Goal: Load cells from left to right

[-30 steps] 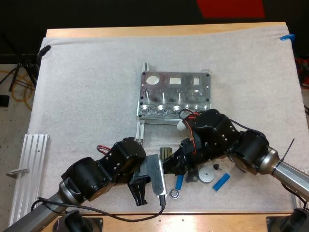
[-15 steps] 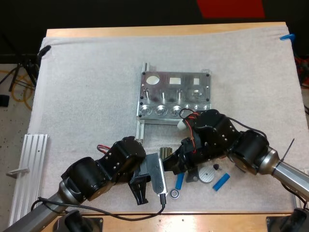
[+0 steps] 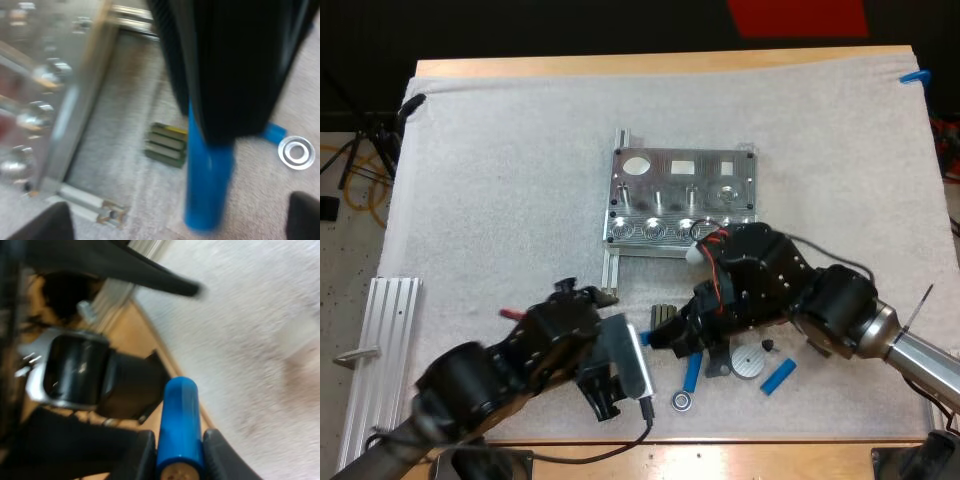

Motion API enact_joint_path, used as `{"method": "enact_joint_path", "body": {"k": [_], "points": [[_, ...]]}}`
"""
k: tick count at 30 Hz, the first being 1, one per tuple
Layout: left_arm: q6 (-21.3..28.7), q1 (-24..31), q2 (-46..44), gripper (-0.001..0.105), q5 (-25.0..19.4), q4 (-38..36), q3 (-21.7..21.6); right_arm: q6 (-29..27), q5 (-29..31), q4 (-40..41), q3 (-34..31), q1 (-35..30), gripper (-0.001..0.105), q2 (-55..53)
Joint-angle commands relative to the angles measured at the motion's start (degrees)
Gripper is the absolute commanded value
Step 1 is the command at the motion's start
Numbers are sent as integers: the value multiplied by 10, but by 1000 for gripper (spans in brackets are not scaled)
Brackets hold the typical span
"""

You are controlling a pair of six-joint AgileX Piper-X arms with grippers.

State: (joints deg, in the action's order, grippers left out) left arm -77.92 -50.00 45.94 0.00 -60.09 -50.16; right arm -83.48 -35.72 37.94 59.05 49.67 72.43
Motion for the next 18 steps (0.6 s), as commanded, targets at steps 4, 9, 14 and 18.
{"method": "enact_joint_path", "body": {"k": [4, 9, 14, 18], "points": [[-61, -3, -57, 88, -20, -14, -2, -65, 114, 98, 61, -2, 0, -2], [-138, -3, -106, 88, -20, -1, -2, -98, 240, 185, 119, -17, 0, 3], [-180, -3, -116, 88, -20, 40, -2, -116, 242, 224, 170, -59, 0, 42], [-201, -3, -116, 88, -20, 75, -2, -159, 290, 271, 237, -82, 0, 107]]}}
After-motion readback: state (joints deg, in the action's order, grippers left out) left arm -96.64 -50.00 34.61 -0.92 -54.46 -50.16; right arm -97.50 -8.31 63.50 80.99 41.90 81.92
